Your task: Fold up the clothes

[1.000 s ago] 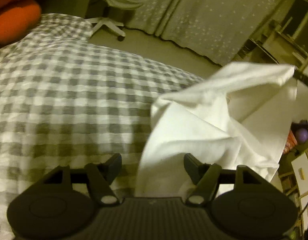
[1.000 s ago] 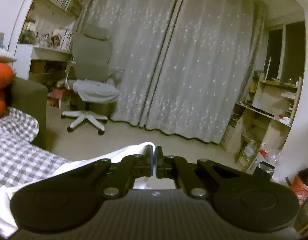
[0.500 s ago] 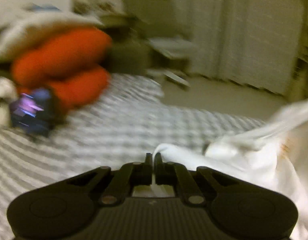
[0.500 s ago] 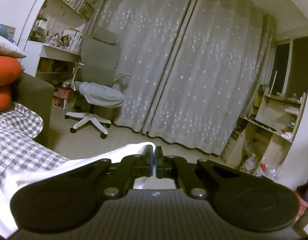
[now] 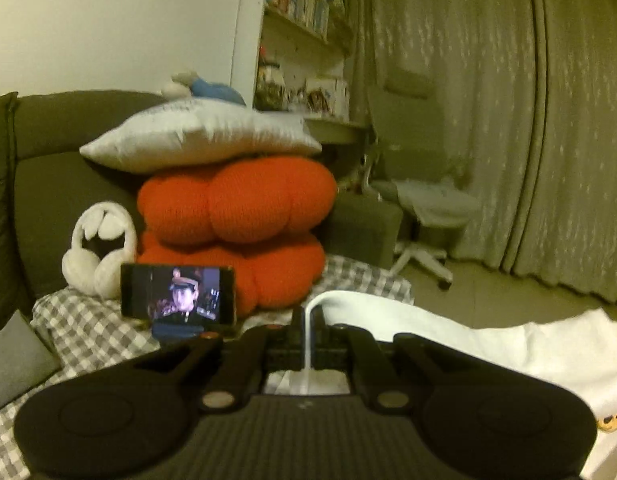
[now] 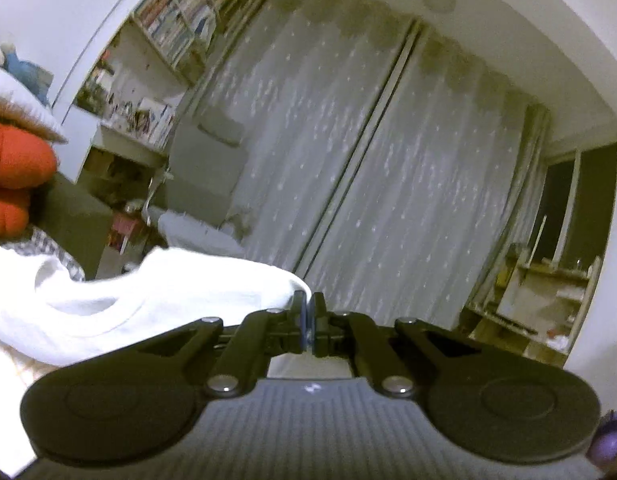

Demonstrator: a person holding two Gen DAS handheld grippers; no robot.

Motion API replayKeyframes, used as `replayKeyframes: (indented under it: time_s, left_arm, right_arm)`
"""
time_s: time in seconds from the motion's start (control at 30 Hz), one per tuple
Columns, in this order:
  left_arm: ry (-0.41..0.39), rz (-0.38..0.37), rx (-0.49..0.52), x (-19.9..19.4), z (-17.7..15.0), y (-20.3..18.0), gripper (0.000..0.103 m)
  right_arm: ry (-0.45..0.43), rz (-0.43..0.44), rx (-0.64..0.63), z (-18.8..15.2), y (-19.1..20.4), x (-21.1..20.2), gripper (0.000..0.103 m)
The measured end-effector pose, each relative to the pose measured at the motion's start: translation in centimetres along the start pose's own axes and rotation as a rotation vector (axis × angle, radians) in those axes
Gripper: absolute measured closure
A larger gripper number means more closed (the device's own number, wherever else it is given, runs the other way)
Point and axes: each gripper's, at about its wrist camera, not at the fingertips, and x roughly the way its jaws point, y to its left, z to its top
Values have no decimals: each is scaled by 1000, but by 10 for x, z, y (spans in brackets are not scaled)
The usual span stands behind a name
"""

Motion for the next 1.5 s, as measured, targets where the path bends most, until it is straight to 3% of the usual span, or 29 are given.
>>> replayKeyframes:
  time_s: [0.3,0.53,0.67,0.87,1.0,1.1,1.17,1.27,1.33,1.43,1.5]
  left_arm:
    - [-292,21,-172,-74,63,44,102]
    - [-447,-54,-305,-134,104,86,102]
    - [-479,-159,-378,-156,122,106,102]
    - [-538,-185,-404,-173,134,115,102]
    - [-479,-165,-396,-146,141,104,102]
    - [-392,-101,-326,-95,139,83,102]
    - [-289,-70,-284,-43,130,68,102]
    - [-112,-38,-223,43,99,49,102]
    - [-43,-3,-144,84,70,32,102]
    - [52,39,-37,129,27,10,102]
    - [115,66,35,158,-2,-5,102]
  right_arm:
    - [-193,9,-1,34,-28,-45,103]
    - [-344,-2,56,68,-57,-85,103]
    - [-403,4,58,81,-60,-101,103]
    - [-454,-3,78,95,-69,-113,103]
    - [-371,14,97,93,-74,-82,103]
    - [-217,83,69,76,-64,-25,103]
    - [-99,120,43,55,-48,20,103]
    - [93,159,-2,11,-15,85,103]
    - [187,189,-32,-17,7,116,103]
    - [281,201,-87,-50,34,150,103]
    - [309,142,-126,-60,44,164,103]
